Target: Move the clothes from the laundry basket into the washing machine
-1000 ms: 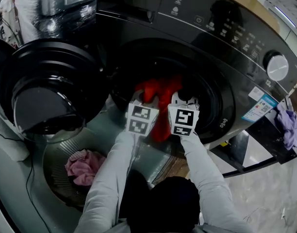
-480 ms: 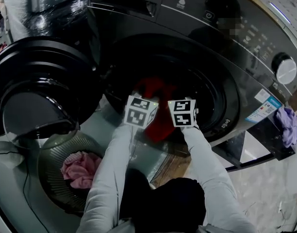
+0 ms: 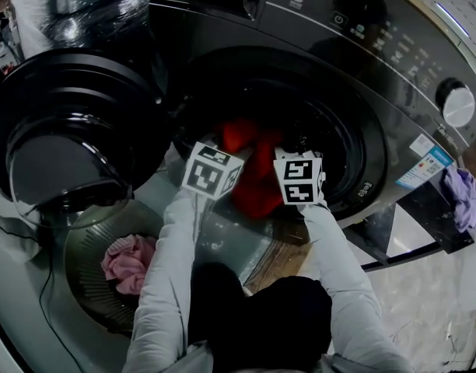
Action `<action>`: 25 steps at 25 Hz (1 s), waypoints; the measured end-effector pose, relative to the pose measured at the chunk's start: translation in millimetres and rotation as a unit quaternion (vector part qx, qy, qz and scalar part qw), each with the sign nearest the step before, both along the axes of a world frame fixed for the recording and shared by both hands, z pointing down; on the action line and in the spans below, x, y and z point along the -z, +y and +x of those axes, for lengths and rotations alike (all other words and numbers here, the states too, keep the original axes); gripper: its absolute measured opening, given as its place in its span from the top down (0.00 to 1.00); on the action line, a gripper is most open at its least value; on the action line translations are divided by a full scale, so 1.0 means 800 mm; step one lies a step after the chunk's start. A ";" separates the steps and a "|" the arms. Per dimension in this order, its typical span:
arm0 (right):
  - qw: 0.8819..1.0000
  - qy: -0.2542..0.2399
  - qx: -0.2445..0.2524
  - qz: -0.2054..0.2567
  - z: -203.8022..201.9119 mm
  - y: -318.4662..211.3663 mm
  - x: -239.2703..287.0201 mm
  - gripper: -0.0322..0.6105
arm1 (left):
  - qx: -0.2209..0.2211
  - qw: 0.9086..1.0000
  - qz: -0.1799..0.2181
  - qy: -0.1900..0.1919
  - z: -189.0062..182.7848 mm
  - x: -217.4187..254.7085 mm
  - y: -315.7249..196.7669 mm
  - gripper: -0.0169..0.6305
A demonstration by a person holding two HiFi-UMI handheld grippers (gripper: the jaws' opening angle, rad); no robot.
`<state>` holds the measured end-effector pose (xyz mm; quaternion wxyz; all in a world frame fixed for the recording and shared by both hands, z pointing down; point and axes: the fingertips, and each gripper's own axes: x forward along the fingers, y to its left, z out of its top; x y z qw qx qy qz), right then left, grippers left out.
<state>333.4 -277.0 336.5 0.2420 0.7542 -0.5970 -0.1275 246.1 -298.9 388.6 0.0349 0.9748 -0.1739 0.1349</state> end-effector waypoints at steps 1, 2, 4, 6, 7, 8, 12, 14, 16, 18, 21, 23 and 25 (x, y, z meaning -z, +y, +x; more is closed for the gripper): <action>1.000 0.009 0.011 0.011 -0.009 0.005 0.006 0.51 | 0.002 1.000 -0.005 -0.003 -0.005 -0.004 0.000 0.62; 0.999 0.018 0.023 0.022 -0.019 0.009 0.012 0.51 | 0.004 1.000 -0.009 -0.008 -0.008 -0.008 0.000 0.62; 0.997 0.035 0.051 0.040 -0.037 0.017 0.021 0.51 | 0.008 1.000 -0.012 -0.020 -0.013 -0.018 0.002 0.62; 0.995 0.040 0.077 0.042 -0.053 0.022 0.024 0.51 | 0.013 1.000 -0.016 -0.024 -0.017 -0.026 0.003 0.62; 0.995 0.040 0.085 0.036 -0.059 0.023 0.025 0.51 | 0.015 0.999 -0.019 -0.022 -0.018 -0.027 0.003 0.62; 0.995 0.041 0.086 0.019 -0.064 0.023 0.025 0.52 | 0.018 0.999 -0.021 -0.020 -0.018 -0.028 0.002 0.62; 0.983 0.057 0.028 -0.173 -0.059 0.027 -0.011 0.61 | 0.016 0.999 -0.022 -0.027 -0.010 -0.029 0.004 0.60; 0.972 0.028 0.013 -0.234 -0.055 0.045 -0.029 0.62 | 0.009 0.999 -0.025 -0.027 -0.003 -0.032 0.011 0.59; 0.971 0.003 0.030 -0.237 -0.062 0.068 -0.036 0.62 | 0.005 0.999 -0.032 -0.021 0.000 -0.035 0.016 0.59; 0.971 -0.003 0.062 -0.233 -0.079 0.085 -0.042 0.61 | -0.001 0.999 -0.041 -0.012 0.003 -0.036 0.018 0.58; 0.967 0.013 0.099 -0.233 -0.104 0.093 -0.063 0.55 | -0.011 0.999 -0.042 -0.011 0.007 -0.037 0.023 0.58; 0.966 0.035 0.117 -0.229 -0.120 0.091 -0.079 0.53 | -0.019 0.999 -0.040 -0.013 0.008 -0.038 0.026 0.58; 0.967 0.046 0.126 -0.216 -0.133 0.081 -0.094 0.53 | -0.019 0.999 -0.042 -0.012 0.004 -0.039 0.025 0.58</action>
